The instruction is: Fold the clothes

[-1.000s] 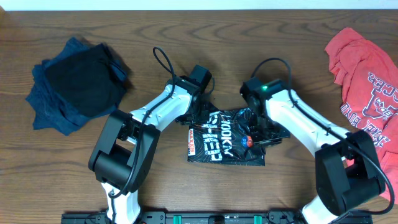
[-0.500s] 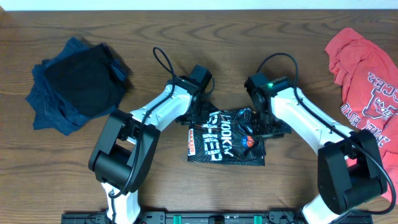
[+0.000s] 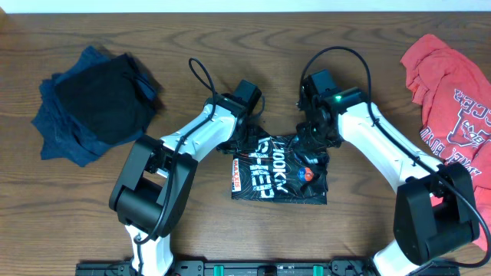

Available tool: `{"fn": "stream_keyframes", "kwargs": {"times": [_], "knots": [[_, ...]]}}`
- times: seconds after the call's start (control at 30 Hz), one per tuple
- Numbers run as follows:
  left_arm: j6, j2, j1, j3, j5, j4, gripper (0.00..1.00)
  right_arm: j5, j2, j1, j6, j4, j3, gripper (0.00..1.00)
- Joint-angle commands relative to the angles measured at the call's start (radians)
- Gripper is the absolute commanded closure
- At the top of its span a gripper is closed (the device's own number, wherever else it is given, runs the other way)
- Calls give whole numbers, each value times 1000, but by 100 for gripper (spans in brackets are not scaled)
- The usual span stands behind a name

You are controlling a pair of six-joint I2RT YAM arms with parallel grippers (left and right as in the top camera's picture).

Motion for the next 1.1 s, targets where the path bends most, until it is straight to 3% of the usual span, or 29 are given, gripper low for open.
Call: {"fn": "stream_keyframes", "kwargs": {"times": [0.0,0.4,0.73,0.87,1.07], "knots": [[6,35,-3,-7,-10,-8,61,-66,-16,22,-126,4,-14,69],[6,35,-3,-7,-10,-8,61,40,-15,45,-148,78,-69,56],[6,35,-3,-7,-9,-8,61,39,-1,45,-156,83,-95,57],[6,35,-3,-7,-9,-8,61,40,0,44,-155,95,-108,63],[6,35,-3,-7,-10,-8,61,93,3,44,-154,117,-134,65]]}}
